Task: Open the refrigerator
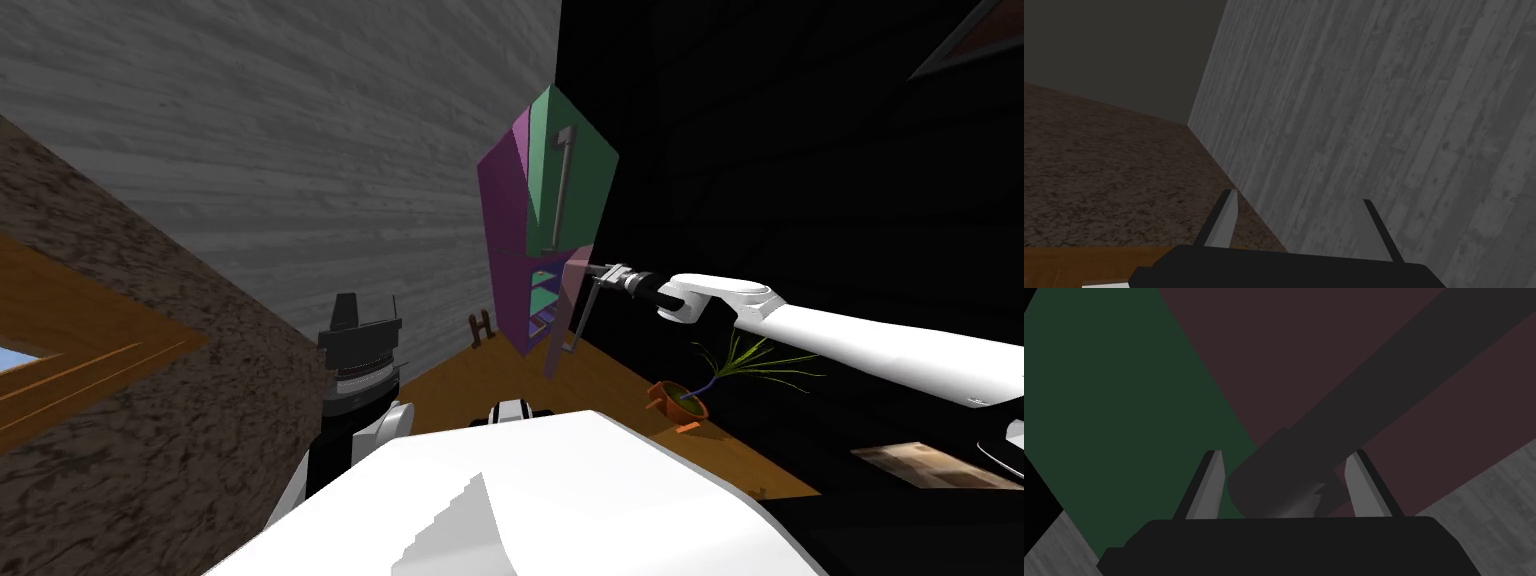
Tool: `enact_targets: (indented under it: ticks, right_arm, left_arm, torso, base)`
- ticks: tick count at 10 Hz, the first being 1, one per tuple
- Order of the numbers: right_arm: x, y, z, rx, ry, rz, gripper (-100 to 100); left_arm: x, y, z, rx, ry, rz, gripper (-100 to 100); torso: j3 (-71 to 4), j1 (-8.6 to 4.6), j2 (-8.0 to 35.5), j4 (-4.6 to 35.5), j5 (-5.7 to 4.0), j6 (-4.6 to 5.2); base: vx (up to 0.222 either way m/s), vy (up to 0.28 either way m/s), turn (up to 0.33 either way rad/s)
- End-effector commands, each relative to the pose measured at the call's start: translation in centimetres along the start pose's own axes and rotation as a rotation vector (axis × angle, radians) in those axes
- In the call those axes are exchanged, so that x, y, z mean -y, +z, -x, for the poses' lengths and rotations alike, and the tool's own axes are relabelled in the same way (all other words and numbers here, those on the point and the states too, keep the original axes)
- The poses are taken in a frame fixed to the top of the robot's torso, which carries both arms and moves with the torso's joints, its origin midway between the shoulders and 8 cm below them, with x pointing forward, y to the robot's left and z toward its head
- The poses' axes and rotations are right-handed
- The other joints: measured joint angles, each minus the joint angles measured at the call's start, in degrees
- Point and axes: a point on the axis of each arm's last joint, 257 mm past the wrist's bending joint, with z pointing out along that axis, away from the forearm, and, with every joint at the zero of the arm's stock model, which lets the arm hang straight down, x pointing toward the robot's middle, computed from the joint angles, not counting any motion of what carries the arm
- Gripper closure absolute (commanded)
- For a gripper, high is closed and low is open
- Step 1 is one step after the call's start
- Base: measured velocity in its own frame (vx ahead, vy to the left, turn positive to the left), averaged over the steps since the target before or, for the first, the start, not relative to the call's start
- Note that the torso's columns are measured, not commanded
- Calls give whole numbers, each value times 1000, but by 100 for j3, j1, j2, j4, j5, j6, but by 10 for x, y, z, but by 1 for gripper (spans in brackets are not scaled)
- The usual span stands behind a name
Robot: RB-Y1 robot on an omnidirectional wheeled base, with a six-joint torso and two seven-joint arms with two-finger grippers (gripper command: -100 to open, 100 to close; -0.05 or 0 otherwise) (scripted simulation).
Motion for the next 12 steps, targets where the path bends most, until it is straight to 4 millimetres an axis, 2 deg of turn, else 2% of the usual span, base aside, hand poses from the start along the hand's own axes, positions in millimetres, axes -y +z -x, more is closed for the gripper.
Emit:
enact_targets:
  ticks: [1, 2, 4, 5, 8, 11, 12]
  right_arm:
    - [-10, 1, 9, 25, -5, 26, 100]
    - [-10, 1, 9, 25, -5, 26, 100]
    - [2, 1, 6, 24, -7, 12, 100]
    - [2, 1, 6, 24, -7, 12, 100]
    - [9, 2, -6, 18, -6, 12, 100]
    - [17, 1, -17, 11, -5, 12, 100]
    - [20, 1, -23, 7, -5, 13, 100]
  left_arm:
    - [0, 0, 0, 0, 0, 0, 0]
    - [0, 0, 0, 0, 0, 0, 0]
    - [0, 0, 0, 0, 0, 0, 0]
    - [0, 0, 0, 0, 0, 0, 0]
    - [0, 0, 0, 0, 0, 0, 0]
    - [0, 0, 0, 0, 0, 0, 0]
    - [0, 0, 0, 0, 0, 0, 0]
  torso:
    - [2, 22, -3, -3, -2, 22]
    - [3, 21, -1, -3, 0, 16]
    - [5, 74, -6, -11, 7, 19]
    - [-7, 31, -10, -5, 10, -14]
    - [-30, -57, -42, 6, -6, 2]
    - [-52, 15, -76, -12, 9, 0]
    - [-49, 12, -70, -17, 7, -19]
  base:
    - [-140, -259, 101]
    - [-126, -207, 67]
    - [-67, -125, 124]
    - [-135, -217, 217]
    - [-162, -300, 271]
    - [-191, -241, 236]
    - [-211, -327, 461]
